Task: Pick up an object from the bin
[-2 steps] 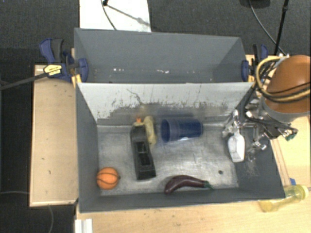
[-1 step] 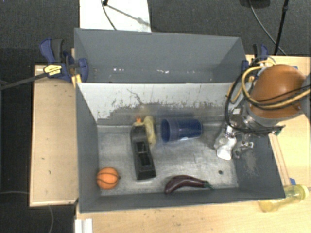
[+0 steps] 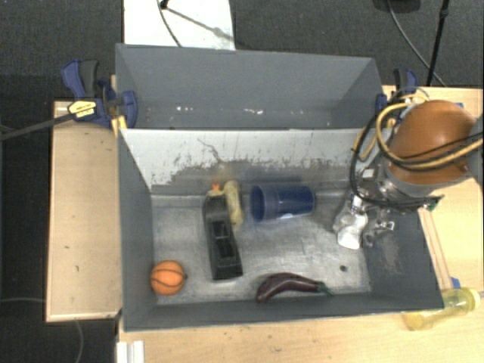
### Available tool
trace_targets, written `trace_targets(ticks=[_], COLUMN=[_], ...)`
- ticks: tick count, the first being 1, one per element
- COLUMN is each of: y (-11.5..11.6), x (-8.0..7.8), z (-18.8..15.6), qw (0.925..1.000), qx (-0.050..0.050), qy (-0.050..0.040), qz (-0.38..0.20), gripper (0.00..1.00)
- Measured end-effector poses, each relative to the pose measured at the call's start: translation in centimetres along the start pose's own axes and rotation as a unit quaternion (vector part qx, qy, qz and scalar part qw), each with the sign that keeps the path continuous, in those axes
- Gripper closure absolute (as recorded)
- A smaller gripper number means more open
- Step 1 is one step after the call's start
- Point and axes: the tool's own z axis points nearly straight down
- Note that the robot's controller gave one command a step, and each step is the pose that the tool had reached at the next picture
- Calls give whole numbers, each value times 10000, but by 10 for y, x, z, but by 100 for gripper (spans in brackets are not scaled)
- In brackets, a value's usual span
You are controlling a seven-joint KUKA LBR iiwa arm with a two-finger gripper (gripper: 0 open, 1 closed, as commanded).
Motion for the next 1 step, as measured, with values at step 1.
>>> trace_targets(ticks=[1], y=[18], x=[-11], z=[-137], qw=[9788], qx=[42], qy=[97], qz=[-2044], gripper=[100])
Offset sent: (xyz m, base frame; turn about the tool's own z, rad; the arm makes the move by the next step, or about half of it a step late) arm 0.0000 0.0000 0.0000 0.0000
